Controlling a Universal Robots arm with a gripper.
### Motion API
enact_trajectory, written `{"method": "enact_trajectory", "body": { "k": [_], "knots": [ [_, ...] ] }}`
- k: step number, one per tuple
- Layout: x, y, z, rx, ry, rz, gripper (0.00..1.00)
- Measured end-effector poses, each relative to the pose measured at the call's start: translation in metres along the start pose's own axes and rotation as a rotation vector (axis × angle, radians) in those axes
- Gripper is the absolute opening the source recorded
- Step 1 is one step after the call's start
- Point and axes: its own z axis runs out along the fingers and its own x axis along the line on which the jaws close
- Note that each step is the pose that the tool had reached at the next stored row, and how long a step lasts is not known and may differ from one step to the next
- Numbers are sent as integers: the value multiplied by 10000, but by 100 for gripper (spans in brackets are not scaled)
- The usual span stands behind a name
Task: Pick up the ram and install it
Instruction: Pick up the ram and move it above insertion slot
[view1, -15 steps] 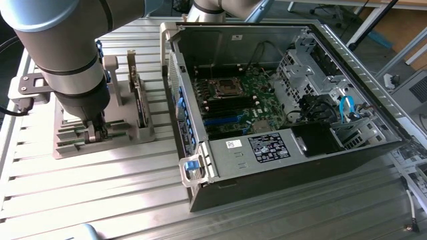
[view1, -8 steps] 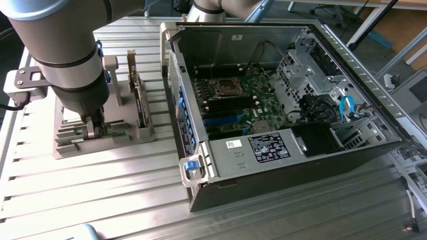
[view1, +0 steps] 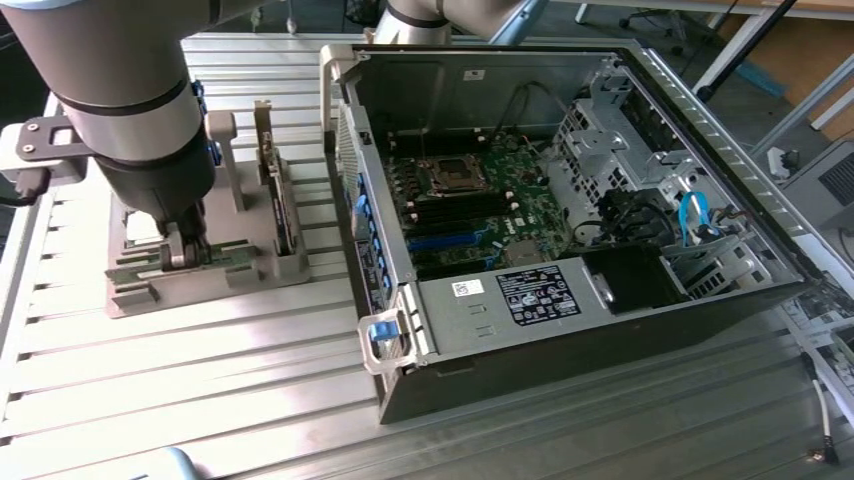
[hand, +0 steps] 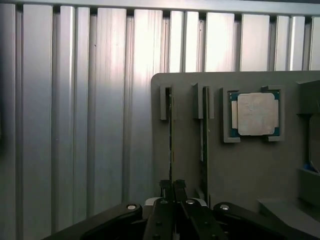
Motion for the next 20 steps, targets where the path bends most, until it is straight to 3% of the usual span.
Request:
{"method": "enact_trajectory", "body": {
  "k": [20],
  "knots": [
    [-10, -25, -537, 1, 0, 0, 12]
  ]
}}
